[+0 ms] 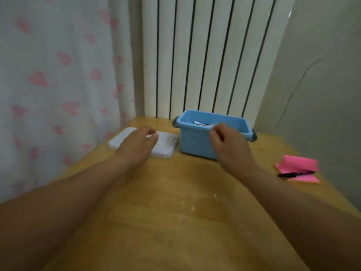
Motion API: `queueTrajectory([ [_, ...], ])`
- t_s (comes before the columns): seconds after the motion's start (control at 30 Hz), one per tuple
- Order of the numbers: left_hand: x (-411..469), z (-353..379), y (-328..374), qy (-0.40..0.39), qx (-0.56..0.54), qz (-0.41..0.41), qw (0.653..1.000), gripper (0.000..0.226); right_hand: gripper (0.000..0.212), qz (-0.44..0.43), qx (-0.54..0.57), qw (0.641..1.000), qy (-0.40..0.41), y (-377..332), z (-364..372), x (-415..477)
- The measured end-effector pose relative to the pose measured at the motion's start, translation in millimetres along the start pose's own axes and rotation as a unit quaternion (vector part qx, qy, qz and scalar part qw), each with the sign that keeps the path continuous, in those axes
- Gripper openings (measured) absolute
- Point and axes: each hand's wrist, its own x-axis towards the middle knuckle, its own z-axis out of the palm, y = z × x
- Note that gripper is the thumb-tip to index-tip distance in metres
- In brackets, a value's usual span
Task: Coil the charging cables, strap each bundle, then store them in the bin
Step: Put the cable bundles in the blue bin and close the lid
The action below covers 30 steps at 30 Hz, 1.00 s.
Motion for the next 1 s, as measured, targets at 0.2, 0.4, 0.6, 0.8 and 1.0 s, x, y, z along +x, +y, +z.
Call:
queueTrajectory([
  [0.2,-10,-11,-79,0.016,0.069,-0.185,0.98,0.066,0.042,0.033,-0.015,0.976,-0.214,-32,90,-40],
  [0.4,14,-9,-97,-0.011,0.078,-0.227,0.971,0.08,0.068,0.107,-0.081,0.952,-0.276,-49,143,1],
  [0.6,18,-10,-109,0.038,0.044,-0.239,0.969,0.083,0.062,0.104,-0.001,0.984,-0.147,-71,155,14],
  [0.8,15,-23,-112,0.145,-0.13,-0.25,0.948,0.058,0.046,-0.049,0.027,0.998,-0.031,-128,135,28],
  [1.0,22,-18,-51,0.207,-0.337,-0.245,0.885,0.05,0.009,-0.075,0.117,0.984,0.108,-112,78,37],
])
